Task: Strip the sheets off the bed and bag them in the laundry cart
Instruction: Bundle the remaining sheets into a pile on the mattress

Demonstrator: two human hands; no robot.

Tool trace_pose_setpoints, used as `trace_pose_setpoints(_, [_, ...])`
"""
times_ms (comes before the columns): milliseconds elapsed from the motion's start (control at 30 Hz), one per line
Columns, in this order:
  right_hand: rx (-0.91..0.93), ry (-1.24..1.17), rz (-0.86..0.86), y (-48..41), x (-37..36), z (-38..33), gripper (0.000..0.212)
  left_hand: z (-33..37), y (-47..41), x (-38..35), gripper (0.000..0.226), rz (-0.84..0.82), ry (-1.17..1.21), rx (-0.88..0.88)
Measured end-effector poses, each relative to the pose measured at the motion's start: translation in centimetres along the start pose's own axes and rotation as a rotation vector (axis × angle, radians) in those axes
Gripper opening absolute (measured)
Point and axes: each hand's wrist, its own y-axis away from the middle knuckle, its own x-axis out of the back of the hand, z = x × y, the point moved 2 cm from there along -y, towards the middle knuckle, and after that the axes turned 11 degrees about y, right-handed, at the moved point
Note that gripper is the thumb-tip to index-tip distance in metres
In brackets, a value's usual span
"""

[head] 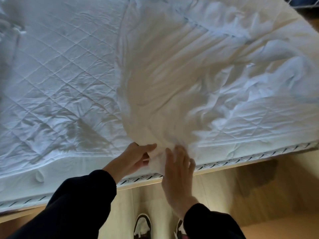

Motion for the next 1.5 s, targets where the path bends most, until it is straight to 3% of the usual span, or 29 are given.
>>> trace_pose_setpoints(167, [-0.194, -0.34, 0.187, 0.1, 1.2, 3.2, 0.052, 0.3, 0.4, -1.9, 0.013, 0.015, 0.265, -0.087])
trace_pose_setpoints(267, [-0.281, -0.384, 0.295, -1.0, 2.4, 3.8, 0.048, 1.2, 0.2, -2.4, 0.013, 0.108, 0.466, -0.131])
trace_pose_setpoints(400, [-0.516, -0.476, 0.288, -2.4, 3.4, 5.4, 0.035, 3.2, 0.0, -2.7, 0.013, 0.054, 0.703, -0.19])
trace_pose_setpoints(567, [-0.529, -0.852, 0.131, -3.2, 4.9, 5.8, 0.022, 1.5, 2.4, -4.7, 0.053, -0.155, -0.146, -0.023])
trace_pose_setpoints(700, [-0.433, -1.017, 0.065, -3.1, 8.1, 5.5, 0.023, -0.3, 4.6, -7.3, 0.054, -0.45, -0.131, 0.141])
trace_pose_setpoints(800, [-0.227, -0.819, 0.128, -2.9, 10.8, 4.5, 0.031, -1.4, 6.0, -9.5, 0.052, -0.576, 0.019, 0.171])
trace_pose_setpoints(900, [-0.094, -0.562, 0.001, -3.2, 10.6, 3.3, 0.064, -1.7, 6.0, -9.8, 0.04, -0.447, 0.155, 0.14])
trace_pose_setpoints(967, [0.007, -0.504, -0.149, -2.9, 9.0, 2.1, 0.079, -1.7, 4.8, -8.3, 0.048, -0.305, 0.187, 0.118])
trace_pose_setpoints(1033, [0.057, -0.335, -0.199, -2.2, 6.8, 1.4, 0.081, -2.0, 3.5, -6.7, 0.06, -0.214, 0.106, 0.118])
trace_pose_setpoints(1133, [-0.022, -0.132, -0.239, -0.6, 3.9, 1.3, 0.088, -2.3, 2.9, -5.4, 0.08, -0.096, -0.164, 0.065])
trace_pose_setpoints(1200, [0.068, -0.222, -0.28, 0.5, 2.6, 1.3, 0.08, -2.2, 2.2, -5.1, 0.076, -0.083, -0.421, -0.067])
trace_pose_setpoints(1267, [0.123, -0.497, -0.266, 1.5, 3.0, 1.5, 0.051, -2.3, 1.7, -5.4, 0.041, -0.02, -0.539, -0.175])
trace_pose_setpoints(1333, [-0.133, -0.746, -0.046, 1.6, 3.8, 2.5, 0.029, -2.7, 1.4, -5.3, 0.009, 0.079, -0.447, -0.176])
trace_pose_setpoints(1400, [-0.539, -0.912, 0.134, 0.9, 4.1, 4.4, 0.027, -3.5, 1.9, -5.7, 0.014, -0.025, -0.191, -0.085])
trace_pose_setpoints(1433, [-0.711, -0.948, 0.128, 0.4, 4.1, 5.3, 0.03, -3.9, 2.3, -6.4, 0.02, -0.151, -0.109, -0.037])
trace_pose_setpoints(1500, [-1.011, -1.155, -0.067, -1.0, 4.0, 7.0, 0.027, -4.3, 3.7, -8.1, 0.032, -0.407, -0.075, 0.001])
